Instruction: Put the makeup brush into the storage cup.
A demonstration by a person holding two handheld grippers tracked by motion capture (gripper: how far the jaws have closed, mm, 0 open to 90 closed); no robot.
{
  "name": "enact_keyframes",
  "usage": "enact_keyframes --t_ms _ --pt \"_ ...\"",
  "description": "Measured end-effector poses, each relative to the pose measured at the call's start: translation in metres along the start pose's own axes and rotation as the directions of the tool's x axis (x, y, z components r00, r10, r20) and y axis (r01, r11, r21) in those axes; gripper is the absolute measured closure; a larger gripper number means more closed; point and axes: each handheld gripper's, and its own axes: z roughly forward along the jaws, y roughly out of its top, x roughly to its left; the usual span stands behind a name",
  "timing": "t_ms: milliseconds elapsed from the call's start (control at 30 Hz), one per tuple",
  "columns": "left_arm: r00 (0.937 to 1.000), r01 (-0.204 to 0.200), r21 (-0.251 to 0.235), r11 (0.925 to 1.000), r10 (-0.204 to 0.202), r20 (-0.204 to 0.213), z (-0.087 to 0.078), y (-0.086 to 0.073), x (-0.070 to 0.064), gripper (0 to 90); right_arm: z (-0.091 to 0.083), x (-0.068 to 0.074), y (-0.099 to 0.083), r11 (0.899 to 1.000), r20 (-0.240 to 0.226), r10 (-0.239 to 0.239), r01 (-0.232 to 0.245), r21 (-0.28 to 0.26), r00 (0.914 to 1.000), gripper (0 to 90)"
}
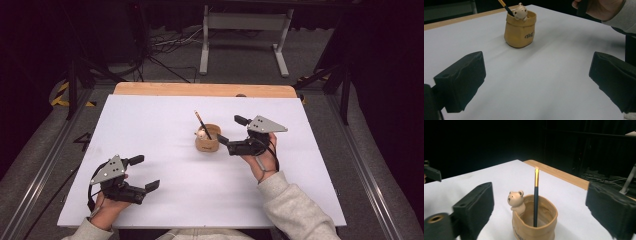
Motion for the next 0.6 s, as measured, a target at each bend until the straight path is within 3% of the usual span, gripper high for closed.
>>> enact_keyframes --t_ms 233,600 --pt "0.9999 0.015 -0.027 0.9995 -0.015 -0.007 -0.006 -0.001 0.003 1.3 -0.025 -0.002 0.0 1.0 -0.011 -0.022 0.023 0.01 0.9997 1.8" --pt "0.9994 0.029 -0.063 0.9976 -0.031 -0.018 -0.01 -0.004 0.006 0.7 -0.062 -0.008 -0.009 0.999 -0.027 -0.041 0.04 -0.028 0.9988 0.0"
